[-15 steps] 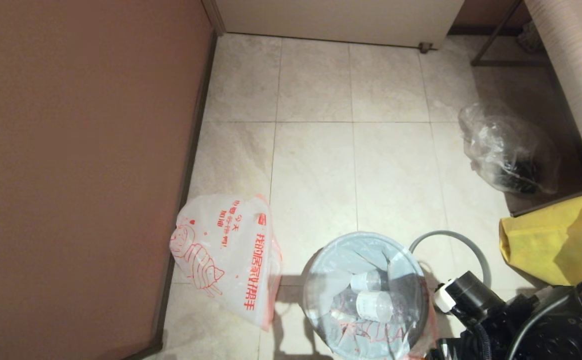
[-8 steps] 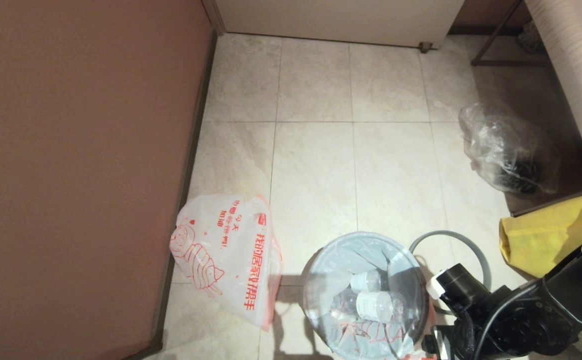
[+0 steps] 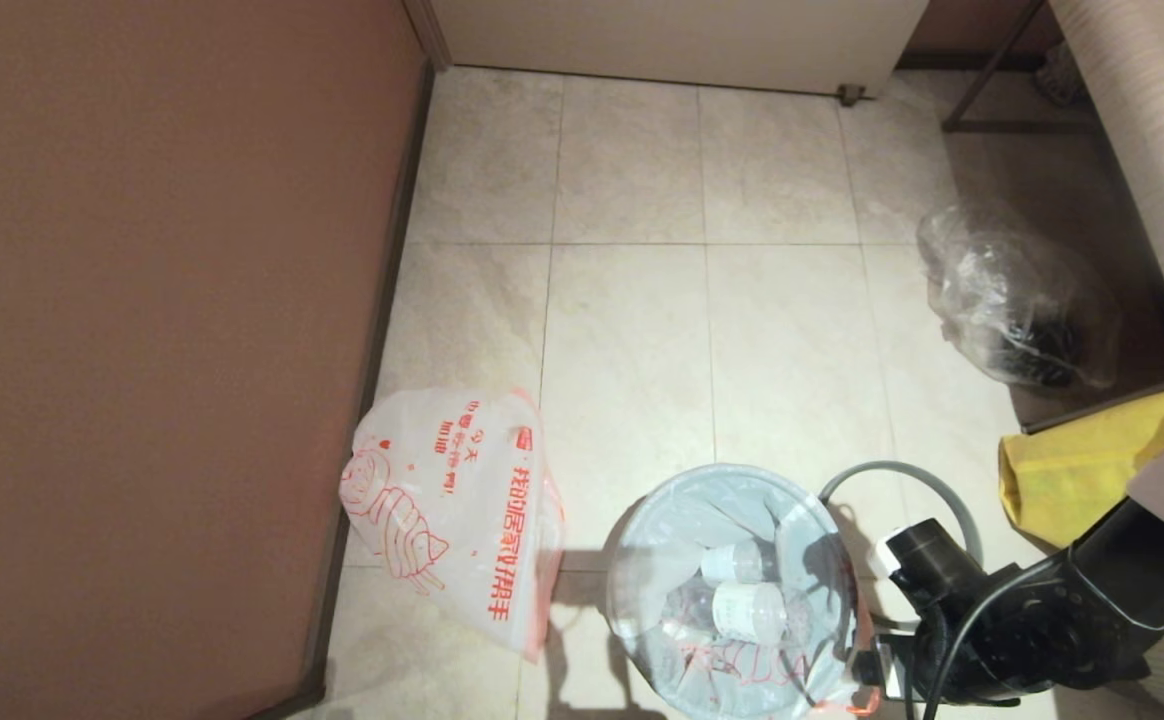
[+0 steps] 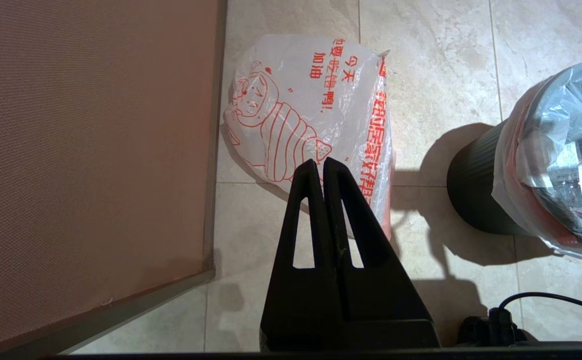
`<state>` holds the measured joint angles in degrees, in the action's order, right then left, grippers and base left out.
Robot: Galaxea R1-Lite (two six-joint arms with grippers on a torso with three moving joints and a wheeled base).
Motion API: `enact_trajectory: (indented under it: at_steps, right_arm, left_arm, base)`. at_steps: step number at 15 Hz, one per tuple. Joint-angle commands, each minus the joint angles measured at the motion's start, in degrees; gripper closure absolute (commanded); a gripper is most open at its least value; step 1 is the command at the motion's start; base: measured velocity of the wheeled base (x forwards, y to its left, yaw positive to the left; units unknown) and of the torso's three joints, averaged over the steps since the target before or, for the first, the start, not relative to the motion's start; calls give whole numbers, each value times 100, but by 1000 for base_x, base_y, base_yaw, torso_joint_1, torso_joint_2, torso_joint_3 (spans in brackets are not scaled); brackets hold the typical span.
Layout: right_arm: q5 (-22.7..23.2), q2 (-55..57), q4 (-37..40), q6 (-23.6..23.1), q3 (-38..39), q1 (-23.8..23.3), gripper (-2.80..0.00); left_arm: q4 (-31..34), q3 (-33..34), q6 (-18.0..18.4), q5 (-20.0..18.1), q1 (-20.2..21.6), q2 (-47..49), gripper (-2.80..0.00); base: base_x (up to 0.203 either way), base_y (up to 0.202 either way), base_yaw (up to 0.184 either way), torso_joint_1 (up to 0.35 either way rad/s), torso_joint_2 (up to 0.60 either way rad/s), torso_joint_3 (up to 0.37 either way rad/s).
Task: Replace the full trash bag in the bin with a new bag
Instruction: Place the trash bag on the floor
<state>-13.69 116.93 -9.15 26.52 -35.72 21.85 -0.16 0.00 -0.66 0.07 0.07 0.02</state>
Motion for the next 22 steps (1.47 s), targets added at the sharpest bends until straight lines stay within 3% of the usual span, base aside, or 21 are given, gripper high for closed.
enact_trajectory:
  at_steps: [1,3,10,12,13,15,16,19,22]
  right_arm:
    - [-33,244,-49,-67,5,-166,-280]
    - [-283,408,-67,-211,10,-358,-280]
    - [-356,512,-87,-275,69,-489,-280]
    - [-679,587,-116,-275,49,-438,-280]
    - [-553,491,-146,-272,55,-405,-280]
    - [215,349,-197,-276,64,-364,-280]
    - [210,435,-226,-279,36,-388,-280]
    - [-57,577,-921,-344,-84,-394,-280]
    - [-470,767,-944,-478,-485,-399,-280]
  left_arm:
    - [-2,0,-4,1,1,-2,0]
    - [-2,0,-4,1,1,-2,0]
    - [-2,0,-4,1,1,-2,0]
    - [-2,0,-4,1,1,4,0]
    - [-2,0,-4,1,1,6,0]
    - [-2,0,-4,1,1,-2,0]
    - [-2,0,-4,1,1,-2,0]
    - [-2,0,-4,1,1,6,0]
    - [-2,0,-4,1,1,-2,0]
  base:
    - [0,0,0,0,0,0]
    - [0,0,0,0,0,0]
    - [0,0,0,0,0,0]
    - [0,0,0,0,0,0]
    - [0,0,0,0,0,0]
    - [0,0,0,0,0,0]
    - [0,0,0,0,0,0]
    - [0,0,0,0,0,0]
    - [0,0,0,0,0,0]
